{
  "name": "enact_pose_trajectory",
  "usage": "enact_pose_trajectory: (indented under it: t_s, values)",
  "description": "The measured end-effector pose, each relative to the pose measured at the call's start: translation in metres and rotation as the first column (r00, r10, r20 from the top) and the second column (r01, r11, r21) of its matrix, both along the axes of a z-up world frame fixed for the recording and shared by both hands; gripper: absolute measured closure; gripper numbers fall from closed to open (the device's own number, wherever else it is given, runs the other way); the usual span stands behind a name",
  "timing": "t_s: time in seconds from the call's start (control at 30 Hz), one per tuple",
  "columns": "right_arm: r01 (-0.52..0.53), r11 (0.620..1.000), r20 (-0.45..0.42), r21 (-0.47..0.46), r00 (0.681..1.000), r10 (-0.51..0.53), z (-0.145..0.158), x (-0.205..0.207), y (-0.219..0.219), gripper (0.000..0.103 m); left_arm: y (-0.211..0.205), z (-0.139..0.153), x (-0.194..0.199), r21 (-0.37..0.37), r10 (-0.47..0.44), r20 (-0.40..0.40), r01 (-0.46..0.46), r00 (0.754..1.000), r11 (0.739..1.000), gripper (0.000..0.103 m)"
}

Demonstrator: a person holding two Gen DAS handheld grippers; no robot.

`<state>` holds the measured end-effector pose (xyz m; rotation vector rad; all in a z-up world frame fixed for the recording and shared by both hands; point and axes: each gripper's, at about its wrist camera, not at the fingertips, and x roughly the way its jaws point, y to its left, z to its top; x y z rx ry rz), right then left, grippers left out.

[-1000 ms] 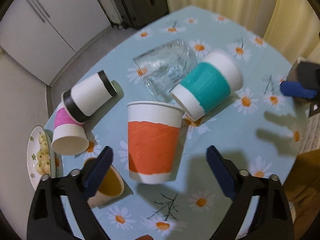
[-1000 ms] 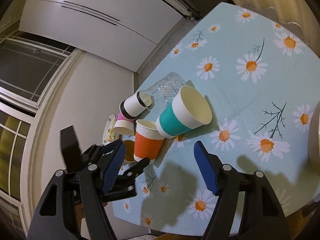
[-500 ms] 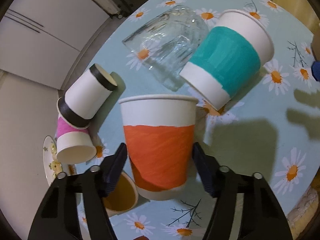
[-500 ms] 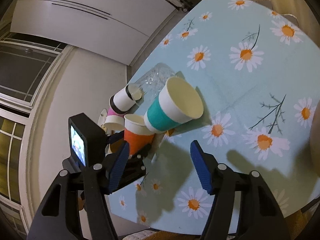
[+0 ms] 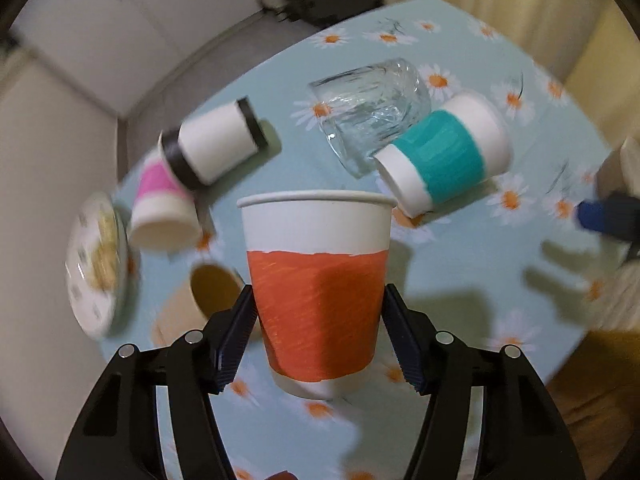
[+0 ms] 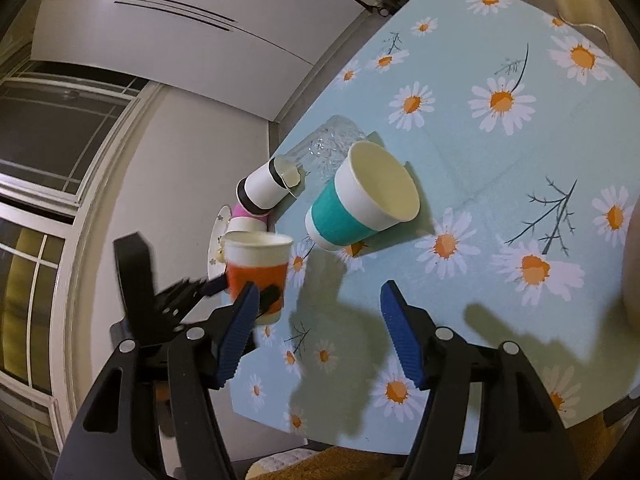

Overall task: Flip cup upright
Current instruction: 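Close the left gripper around the orange-banded cup and lift it, then rotate the held orange-banded cup upright with the left gripper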

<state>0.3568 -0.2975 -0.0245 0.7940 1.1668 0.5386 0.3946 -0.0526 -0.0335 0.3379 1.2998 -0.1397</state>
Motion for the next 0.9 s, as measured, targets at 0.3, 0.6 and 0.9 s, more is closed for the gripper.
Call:
enact_pose_trajectory:
  t_s: [0.3, 0.6, 0.9]
  values:
    - [-0.115, 0.993, -0.015, -0.02, 0.993, 0.115, 0.0, -0.014, 0.021, 0.039, 0.013, -0.011, -0.061, -0.211, 0.272, -0.121, -0.293, 0.955, 0.933, 0.042]
    - [-0.14, 0.99, -0.015, -0.028, 0.99, 0.14, 0.0, -0.019, 0.019, 0.039, 0.003, -0.035, -0.089, -0.24, 0.365, -0.152, -0.393, 0.918, 0.888, 0.041]
    - [-0.125, 0.992, -0.031, -0.027, 0.992, 0.124, -0.002, -0.018, 0.012, 0.039, -0.005, -0.049, -0.087, -0.205, 0.393, -0.152, -0.418, 0.907, 0.885, 0.029]
